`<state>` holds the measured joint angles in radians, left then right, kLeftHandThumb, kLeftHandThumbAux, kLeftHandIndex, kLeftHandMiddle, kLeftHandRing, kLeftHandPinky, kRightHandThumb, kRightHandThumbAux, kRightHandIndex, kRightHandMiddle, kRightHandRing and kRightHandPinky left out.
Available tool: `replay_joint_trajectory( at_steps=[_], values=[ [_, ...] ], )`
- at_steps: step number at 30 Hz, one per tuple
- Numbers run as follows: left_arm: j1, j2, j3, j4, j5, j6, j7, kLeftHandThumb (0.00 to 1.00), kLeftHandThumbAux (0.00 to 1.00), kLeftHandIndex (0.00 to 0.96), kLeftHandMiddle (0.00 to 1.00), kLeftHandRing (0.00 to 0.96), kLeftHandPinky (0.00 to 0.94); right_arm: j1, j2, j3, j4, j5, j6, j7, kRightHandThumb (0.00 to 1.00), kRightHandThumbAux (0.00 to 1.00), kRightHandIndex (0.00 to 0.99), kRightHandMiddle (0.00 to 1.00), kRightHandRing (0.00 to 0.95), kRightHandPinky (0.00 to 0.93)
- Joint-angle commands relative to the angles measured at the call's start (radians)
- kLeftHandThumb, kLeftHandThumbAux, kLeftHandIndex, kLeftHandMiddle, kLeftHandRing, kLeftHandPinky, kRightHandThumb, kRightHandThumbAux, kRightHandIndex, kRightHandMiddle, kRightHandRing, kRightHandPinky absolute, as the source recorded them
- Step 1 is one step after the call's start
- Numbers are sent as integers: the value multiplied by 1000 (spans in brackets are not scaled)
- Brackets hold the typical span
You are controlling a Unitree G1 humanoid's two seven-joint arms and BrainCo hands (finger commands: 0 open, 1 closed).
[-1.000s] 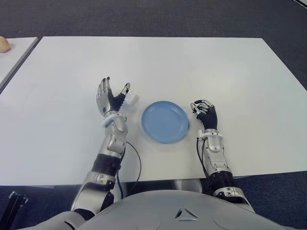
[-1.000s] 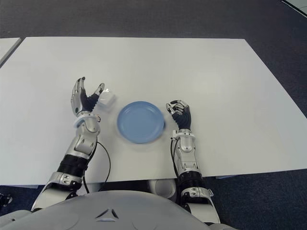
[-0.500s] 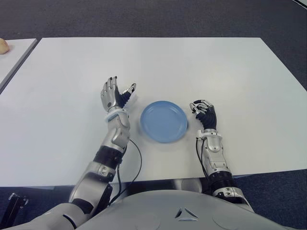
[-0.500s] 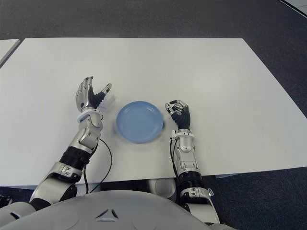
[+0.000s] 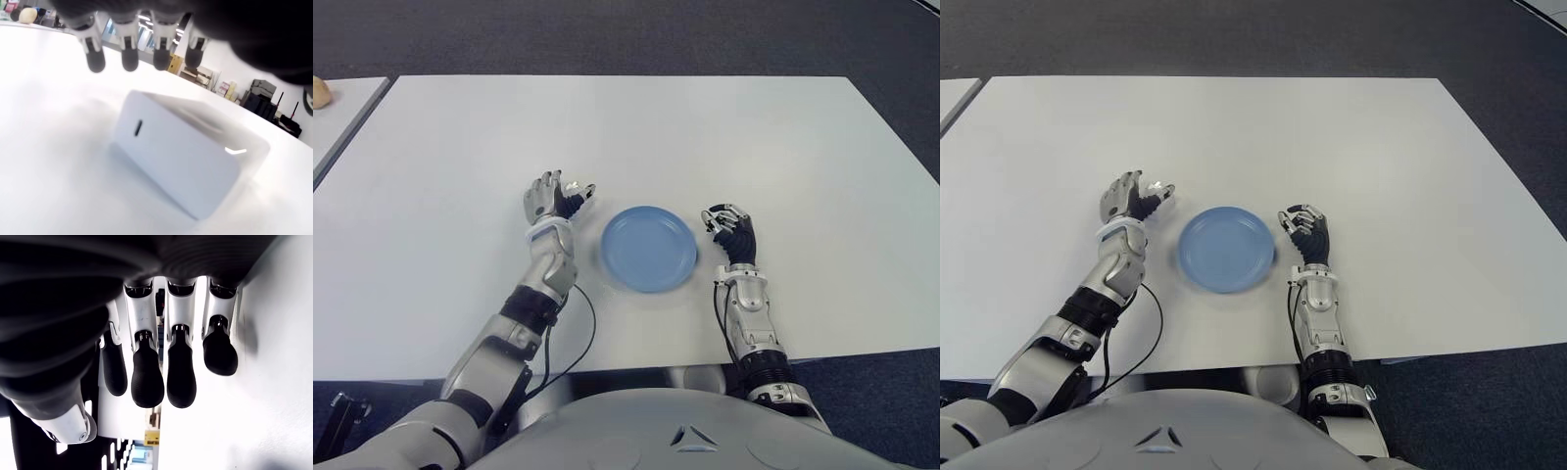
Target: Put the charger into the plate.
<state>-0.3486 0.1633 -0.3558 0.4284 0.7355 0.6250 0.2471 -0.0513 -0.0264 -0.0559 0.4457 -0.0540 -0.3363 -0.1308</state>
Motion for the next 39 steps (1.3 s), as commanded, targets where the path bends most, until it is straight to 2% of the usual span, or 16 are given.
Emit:
replay_joint_trajectory(
  at_steps=[1,16,39],
  values=[
    [-24,15,-41,55,24,21,-40,475,184,0,0,0,0,31,10,2,27,2,33,3,703,727,436,749,735,728],
    [-50,41,-126,106,47,100,-150,494,162,0,0,0,0,36,11,0,13,3,30,5,705,727,436,750,738,743],
    [-42,68,-154,175,76,128,-162,478,207,0,43,0,0,41,17,-8,-1,8,30,0,706,725,436,756,751,761]
  ],
)
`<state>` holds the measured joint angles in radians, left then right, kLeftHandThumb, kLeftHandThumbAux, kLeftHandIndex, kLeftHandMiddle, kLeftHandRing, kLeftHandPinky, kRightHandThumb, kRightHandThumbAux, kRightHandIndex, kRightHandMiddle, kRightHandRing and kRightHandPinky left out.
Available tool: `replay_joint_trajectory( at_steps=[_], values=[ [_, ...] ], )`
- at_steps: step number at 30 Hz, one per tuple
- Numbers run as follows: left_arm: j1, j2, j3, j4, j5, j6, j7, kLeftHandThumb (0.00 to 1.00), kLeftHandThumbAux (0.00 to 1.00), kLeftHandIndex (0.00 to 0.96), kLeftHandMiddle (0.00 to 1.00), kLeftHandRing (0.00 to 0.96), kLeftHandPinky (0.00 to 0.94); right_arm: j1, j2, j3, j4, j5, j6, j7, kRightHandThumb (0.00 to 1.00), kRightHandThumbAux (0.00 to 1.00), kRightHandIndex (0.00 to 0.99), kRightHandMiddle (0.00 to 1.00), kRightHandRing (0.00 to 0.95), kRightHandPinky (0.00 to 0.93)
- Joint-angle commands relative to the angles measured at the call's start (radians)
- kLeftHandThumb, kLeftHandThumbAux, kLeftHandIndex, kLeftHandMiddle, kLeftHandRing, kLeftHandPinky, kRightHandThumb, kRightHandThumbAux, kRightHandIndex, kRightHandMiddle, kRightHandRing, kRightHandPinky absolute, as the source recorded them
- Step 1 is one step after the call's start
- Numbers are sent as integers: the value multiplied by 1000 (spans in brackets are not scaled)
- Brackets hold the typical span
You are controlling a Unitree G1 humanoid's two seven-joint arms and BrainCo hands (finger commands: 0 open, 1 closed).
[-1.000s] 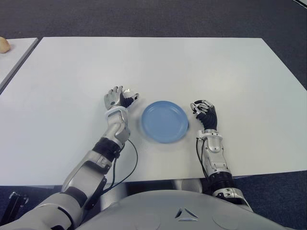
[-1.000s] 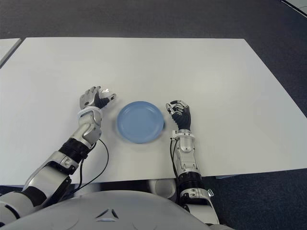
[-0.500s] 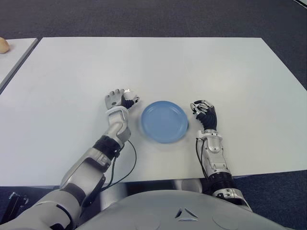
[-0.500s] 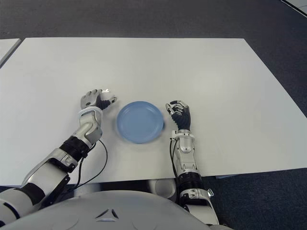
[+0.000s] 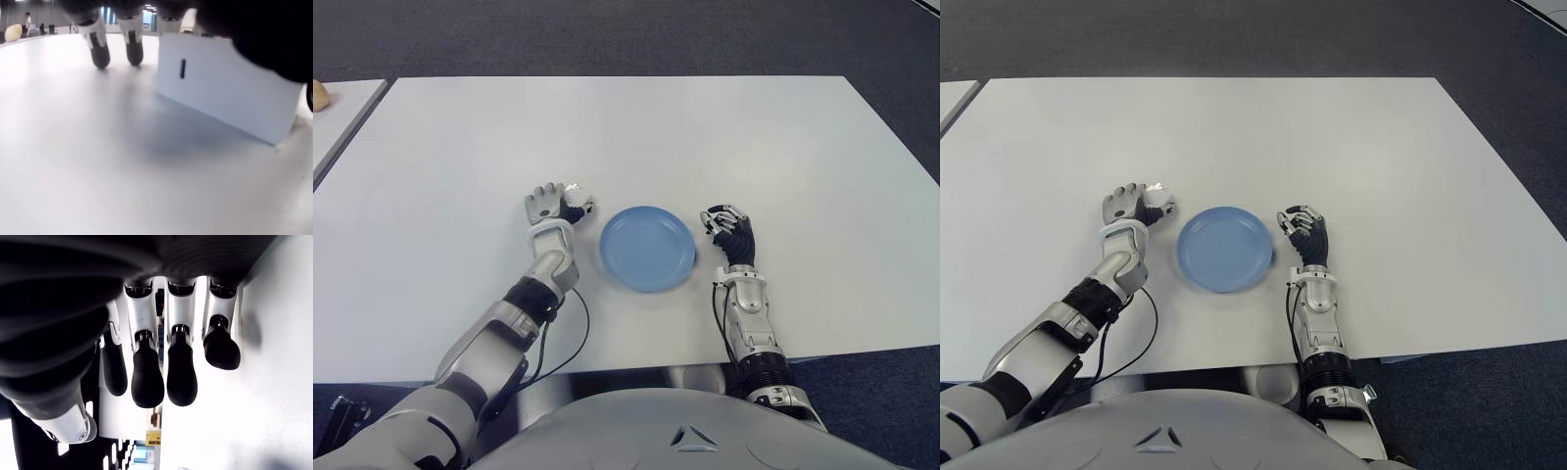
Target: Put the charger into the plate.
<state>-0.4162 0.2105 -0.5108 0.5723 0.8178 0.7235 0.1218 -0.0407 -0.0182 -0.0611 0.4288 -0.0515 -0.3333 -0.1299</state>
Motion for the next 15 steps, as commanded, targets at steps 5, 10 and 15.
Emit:
replay_joint_trajectory(
  at_steps=[5,10,15],
  values=[
    [28,28,-5,31,-1,31,-42,480,207,0,42,0,0,32,9,-4,13,6,33,-1,706,725,436,758,752,765],
    [36,39,-13,21,5,32,-47,488,210,0,54,5,23,32,9,-4,12,7,40,-1,706,725,436,759,753,768],
    [56,51,-15,-16,15,42,-44,515,214,0,84,36,74,33,11,-7,6,13,54,0,706,725,436,758,752,763]
  ],
)
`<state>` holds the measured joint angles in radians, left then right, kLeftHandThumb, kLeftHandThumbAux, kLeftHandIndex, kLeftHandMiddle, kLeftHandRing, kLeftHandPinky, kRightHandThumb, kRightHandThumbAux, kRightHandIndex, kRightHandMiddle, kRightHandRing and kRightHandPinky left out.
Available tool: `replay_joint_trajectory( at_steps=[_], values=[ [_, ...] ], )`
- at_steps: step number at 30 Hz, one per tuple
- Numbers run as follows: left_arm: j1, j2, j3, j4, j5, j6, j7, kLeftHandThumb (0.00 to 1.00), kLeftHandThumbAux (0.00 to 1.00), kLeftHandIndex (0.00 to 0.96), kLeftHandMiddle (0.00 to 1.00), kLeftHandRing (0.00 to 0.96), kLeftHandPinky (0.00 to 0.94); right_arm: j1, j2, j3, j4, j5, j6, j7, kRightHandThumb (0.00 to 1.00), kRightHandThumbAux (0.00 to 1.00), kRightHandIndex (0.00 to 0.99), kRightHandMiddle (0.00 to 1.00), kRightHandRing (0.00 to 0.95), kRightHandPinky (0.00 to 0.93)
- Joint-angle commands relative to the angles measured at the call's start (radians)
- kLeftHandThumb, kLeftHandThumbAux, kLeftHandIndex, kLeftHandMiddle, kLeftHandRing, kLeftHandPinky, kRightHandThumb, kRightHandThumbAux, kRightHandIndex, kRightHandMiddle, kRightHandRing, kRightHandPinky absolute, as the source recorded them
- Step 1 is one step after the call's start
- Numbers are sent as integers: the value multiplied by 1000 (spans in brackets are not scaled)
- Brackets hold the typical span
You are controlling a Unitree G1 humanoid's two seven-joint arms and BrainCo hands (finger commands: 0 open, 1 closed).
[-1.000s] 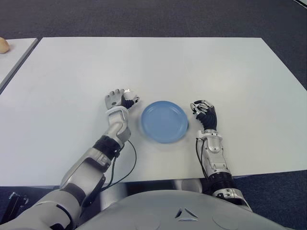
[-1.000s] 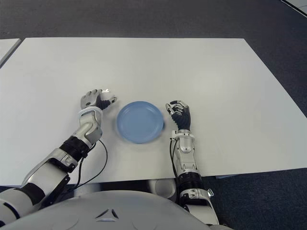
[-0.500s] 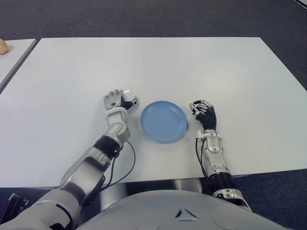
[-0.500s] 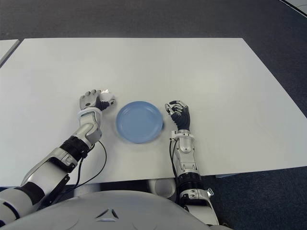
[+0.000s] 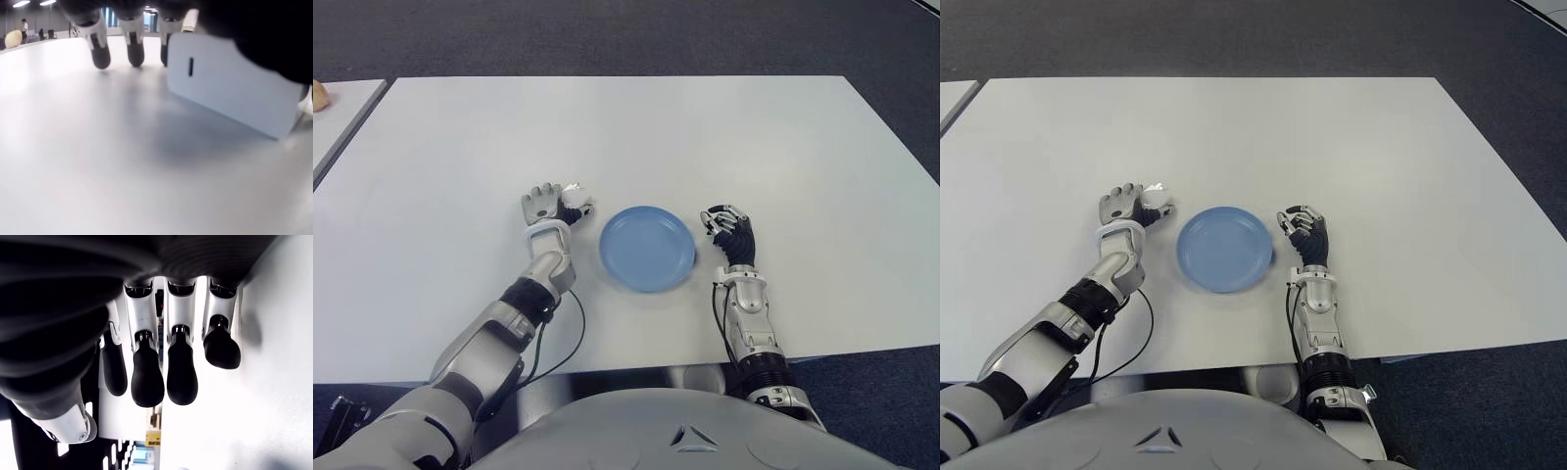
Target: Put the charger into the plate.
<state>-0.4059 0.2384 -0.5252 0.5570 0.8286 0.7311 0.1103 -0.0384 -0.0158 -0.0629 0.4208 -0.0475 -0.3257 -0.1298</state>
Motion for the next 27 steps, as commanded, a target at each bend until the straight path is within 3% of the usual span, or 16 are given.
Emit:
replay_joint_trajectory(
  at_steps=[1,4,11,12,14,20,21,23,27],
  values=[
    [48,25,-3,-7,7,37,-34,521,217,0,90,40,74,31,10,-5,12,9,49,0,706,725,436,757,750,759],
    [54,32,-9,-28,18,49,-37,533,226,8,100,48,80,32,11,-4,7,8,54,-2,706,725,436,755,748,755],
    [74,49,-15,-74,37,45,-27,589,284,122,163,120,176,34,15,-6,-1,11,64,-1,706,725,436,755,748,761],
    [79,56,-16,-85,40,38,-25,622,319,218,224,181,236,34,15,-7,0,12,63,0,706,725,436,755,748,762],
    [89,67,-16,-106,43,25,-23,657,355,312,286,243,294,33,14,-8,1,13,62,2,706,725,436,755,748,762],
    [102,78,-4,-140,34,2,-25,712,421,459,389,332,361,30,13,-9,7,13,59,3,706,725,436,756,750,767],
    [105,84,-2,-152,32,-2,-34,714,424,466,394,336,364,30,13,-9,7,15,57,3,706,725,436,756,750,768],
    [109,94,4,-170,21,-16,-50,721,577,448,414,351,371,28,15,-10,7,17,57,4,706,725,436,758,752,768],
    [118,110,29,-198,-18,-67,-79,724,656,441,495,466,528,25,16,-12,9,21,58,5,706,725,436,758,751,763]
  ],
)
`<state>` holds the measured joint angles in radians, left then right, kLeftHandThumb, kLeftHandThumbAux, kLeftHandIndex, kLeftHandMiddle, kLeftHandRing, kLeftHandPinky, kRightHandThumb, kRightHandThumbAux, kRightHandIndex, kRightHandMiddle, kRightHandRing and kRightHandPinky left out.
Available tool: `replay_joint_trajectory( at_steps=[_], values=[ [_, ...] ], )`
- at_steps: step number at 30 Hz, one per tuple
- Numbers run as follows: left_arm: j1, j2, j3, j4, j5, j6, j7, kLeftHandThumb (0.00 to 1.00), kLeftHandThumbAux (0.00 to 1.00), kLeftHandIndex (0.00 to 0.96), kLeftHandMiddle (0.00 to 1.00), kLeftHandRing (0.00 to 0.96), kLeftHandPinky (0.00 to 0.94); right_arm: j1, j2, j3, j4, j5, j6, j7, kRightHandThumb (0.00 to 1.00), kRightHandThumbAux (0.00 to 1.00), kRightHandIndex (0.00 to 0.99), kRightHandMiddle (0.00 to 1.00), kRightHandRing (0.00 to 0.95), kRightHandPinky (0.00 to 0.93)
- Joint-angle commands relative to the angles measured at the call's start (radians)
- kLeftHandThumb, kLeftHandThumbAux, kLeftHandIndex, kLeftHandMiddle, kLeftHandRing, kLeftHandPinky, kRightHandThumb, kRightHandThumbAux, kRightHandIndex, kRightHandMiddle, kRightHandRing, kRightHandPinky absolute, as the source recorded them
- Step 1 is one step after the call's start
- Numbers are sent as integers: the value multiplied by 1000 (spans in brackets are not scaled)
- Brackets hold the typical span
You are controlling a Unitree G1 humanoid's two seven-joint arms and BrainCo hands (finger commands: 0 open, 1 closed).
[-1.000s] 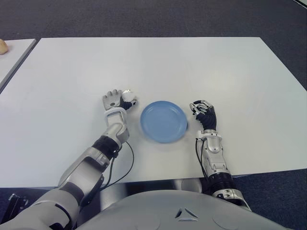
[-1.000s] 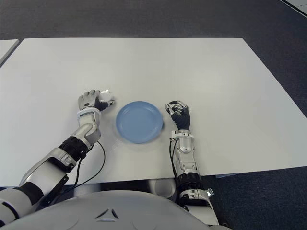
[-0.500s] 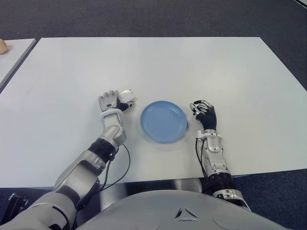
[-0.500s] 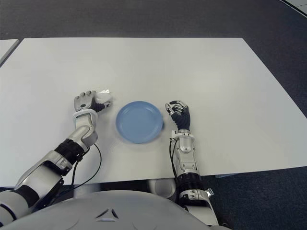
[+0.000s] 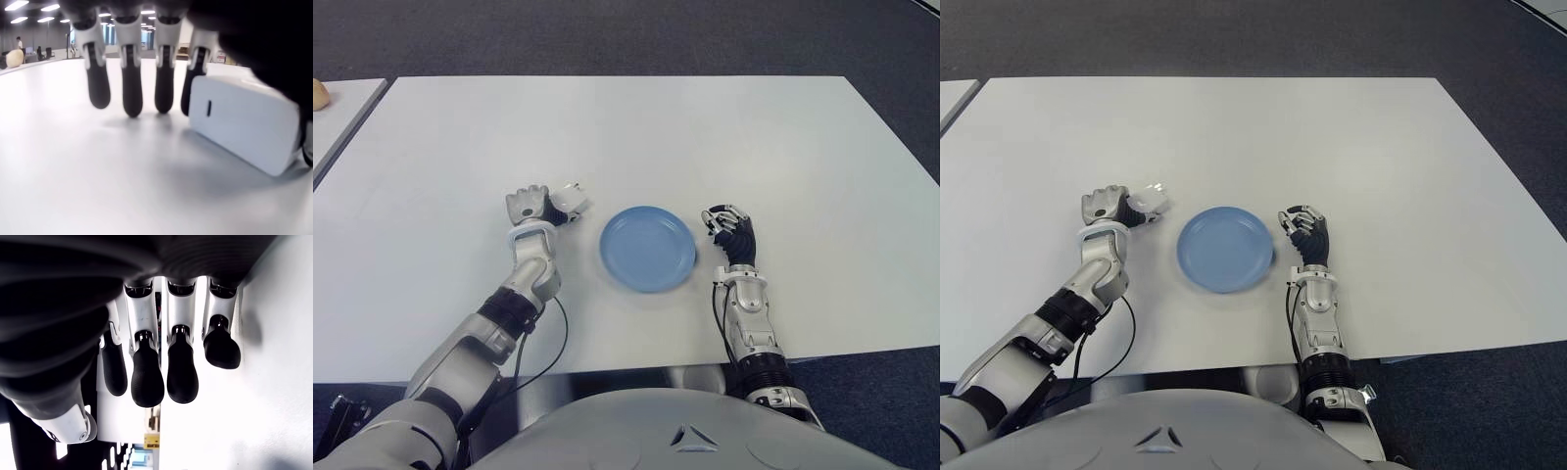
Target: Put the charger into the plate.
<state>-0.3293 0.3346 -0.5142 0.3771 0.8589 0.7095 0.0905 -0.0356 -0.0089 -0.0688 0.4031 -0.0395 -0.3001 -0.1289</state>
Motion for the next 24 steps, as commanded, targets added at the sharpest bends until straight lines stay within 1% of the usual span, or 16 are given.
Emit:
replay_joint_trajectory(
  at_steps=[1,3,4,5,9,15,24],
  values=[
    [45,16,25,-24,-57,-57,-64,724,667,440,536,520,583,22,10,-6,27,14,32,4,706,725,436,757,750,759],
    [50,21,36,-35,-68,-74,-74,725,678,440,585,591,651,21,10,-7,27,15,33,4,706,725,436,756,747,752],
    [57,27,45,-51,-76,-85,-82,725,680,439,594,604,663,21,11,-7,26,16,34,4,706,725,436,756,747,750],
    [62,31,52,-62,-82,-93,-87,726,682,441,620,635,689,21,11,-7,25,16,35,4,706,725,436,754,743,744],
    [77,36,74,-92,-94,-113,-98,729,685,443,672,693,727,22,12,-5,21,13,36,1,707,725,436,750,738,737],
    [86,41,92,-113,-102,-128,-111,732,685,445,714,739,764,22,14,-6,21,14,31,1,707,725,436,752,742,751],
    [94,50,108,-135,-98,-142,-137,733,686,445,745,771,803,19,18,-8,25,14,27,-1,707,724,436,756,748,761]
  ],
)
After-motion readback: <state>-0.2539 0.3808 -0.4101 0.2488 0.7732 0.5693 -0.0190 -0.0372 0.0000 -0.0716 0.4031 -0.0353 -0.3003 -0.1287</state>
